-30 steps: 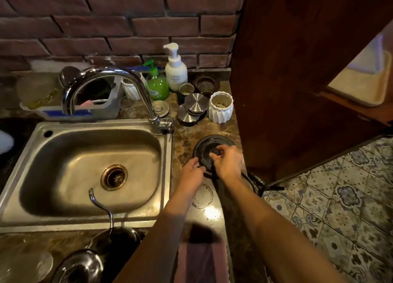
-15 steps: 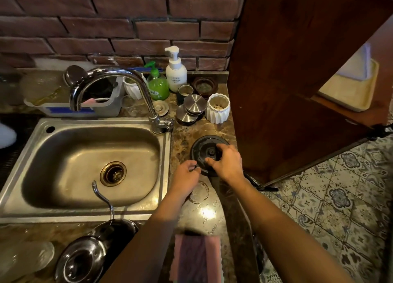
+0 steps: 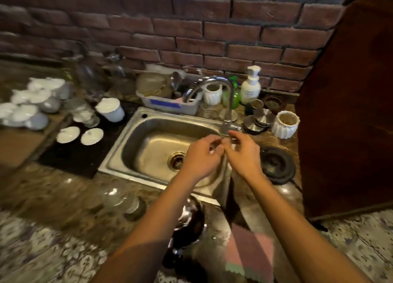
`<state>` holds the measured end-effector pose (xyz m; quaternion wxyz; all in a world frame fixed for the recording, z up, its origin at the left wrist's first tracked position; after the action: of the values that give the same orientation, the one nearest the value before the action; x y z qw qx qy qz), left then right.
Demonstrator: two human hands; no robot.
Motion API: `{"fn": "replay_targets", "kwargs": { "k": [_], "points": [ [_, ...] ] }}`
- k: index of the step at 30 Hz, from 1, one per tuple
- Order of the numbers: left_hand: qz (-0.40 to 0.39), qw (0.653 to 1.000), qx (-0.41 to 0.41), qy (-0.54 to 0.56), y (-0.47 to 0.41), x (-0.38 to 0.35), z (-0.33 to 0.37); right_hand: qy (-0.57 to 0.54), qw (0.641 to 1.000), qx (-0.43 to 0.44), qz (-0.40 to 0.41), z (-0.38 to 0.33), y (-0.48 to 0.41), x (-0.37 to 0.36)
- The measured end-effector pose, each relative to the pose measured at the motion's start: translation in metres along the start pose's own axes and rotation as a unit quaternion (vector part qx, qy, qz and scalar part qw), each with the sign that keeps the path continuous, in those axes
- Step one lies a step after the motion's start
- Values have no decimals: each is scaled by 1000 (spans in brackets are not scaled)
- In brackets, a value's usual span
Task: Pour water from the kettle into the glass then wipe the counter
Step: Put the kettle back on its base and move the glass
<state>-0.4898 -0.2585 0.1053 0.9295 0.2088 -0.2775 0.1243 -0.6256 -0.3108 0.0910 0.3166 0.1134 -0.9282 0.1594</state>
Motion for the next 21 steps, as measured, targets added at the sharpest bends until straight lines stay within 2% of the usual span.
{"fn": "replay_targets", "kwargs": {
  "k": [6, 11, 15, 21],
  "points": [
    [89, 993, -12, 79, 42, 144, -71, -59, 996, 60, -16, -110, 17, -54],
    [133, 991, -3, -18, 72, 231, -164, -37, 991, 104, -74, -189, 54, -110],
    [76, 993, 28, -90, 80, 250, -239, 32, 982, 114, -147, -221, 84, -166],
    [-21, 992, 29, -122, 67, 223, -298, 46, 982, 13, -182, -196, 125, -237]
  ]
}}
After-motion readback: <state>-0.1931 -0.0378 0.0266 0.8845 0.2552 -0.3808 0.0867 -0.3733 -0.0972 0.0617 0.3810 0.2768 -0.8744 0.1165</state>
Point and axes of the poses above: each hand's wrist, its own y-axis away from the middle knuckle, its own x-axis out of the back of the hand, z = x × y, the point moved 10 cm from there along -y, towards the middle knuckle, and after that the axes turned 15 degrees about x, right-handed, at the moved point
